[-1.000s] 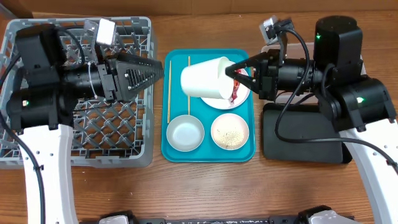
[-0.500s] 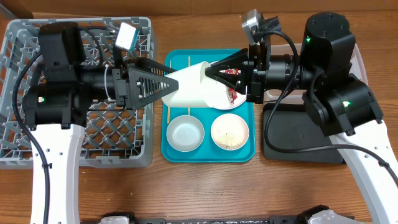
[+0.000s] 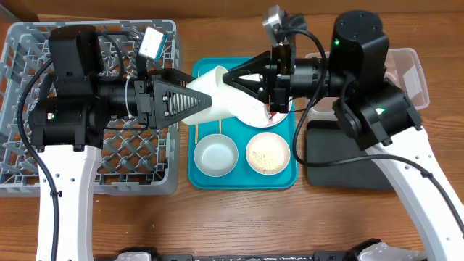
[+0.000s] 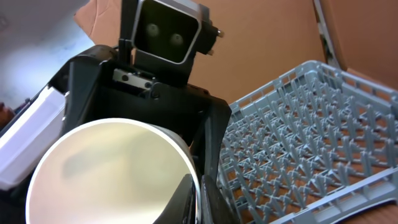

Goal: Sort waste into correct bins and load items into the dishwasher
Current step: 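Lift the cup and hand it from the right gripper to the left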

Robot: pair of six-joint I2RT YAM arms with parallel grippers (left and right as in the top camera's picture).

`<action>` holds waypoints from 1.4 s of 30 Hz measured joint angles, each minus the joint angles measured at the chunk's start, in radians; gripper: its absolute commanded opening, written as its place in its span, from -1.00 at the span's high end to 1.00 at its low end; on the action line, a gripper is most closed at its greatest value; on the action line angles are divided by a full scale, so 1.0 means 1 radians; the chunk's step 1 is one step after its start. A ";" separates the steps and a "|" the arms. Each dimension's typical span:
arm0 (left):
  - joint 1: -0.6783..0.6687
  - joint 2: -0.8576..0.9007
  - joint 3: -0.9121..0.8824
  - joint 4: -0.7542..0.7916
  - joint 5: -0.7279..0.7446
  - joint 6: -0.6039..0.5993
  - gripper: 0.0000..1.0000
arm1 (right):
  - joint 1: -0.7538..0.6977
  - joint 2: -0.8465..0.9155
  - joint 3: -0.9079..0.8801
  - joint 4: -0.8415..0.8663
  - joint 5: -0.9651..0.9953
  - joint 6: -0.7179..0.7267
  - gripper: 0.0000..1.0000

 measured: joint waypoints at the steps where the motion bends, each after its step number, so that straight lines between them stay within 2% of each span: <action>1: 0.000 0.000 0.000 0.000 0.000 0.000 -0.89 | 0.002 0.003 0.000 0.010 0.002 0.018 0.92; 3: -0.003 0.000 0.000 0.003 0.000 -0.002 -0.99 | 0.002 0.006 0.000 0.029 0.006 0.039 0.92; 6: -0.009 0.000 0.000 0.005 0.000 -0.003 -1.00 | -0.003 0.010 0.000 0.117 0.010 0.122 0.92; 11: -0.011 0.000 0.000 0.006 0.000 -0.003 -0.84 | -0.020 0.010 0.000 0.156 0.011 0.235 0.92; 25: -0.011 0.000 0.000 0.080 0.000 -0.004 -0.82 | -0.024 0.010 0.000 0.104 0.007 0.288 0.92; 30: -0.011 0.000 0.000 0.134 0.000 -0.030 -0.61 | -0.024 0.010 0.000 0.109 0.005 0.289 0.92; 35: -0.011 0.000 0.000 0.149 0.000 -0.051 -0.29 | -0.025 0.010 0.000 0.114 0.006 0.289 0.92; 42: -0.011 0.000 0.000 0.156 0.000 -0.056 -0.32 | -0.025 0.010 0.000 0.114 0.008 0.290 0.92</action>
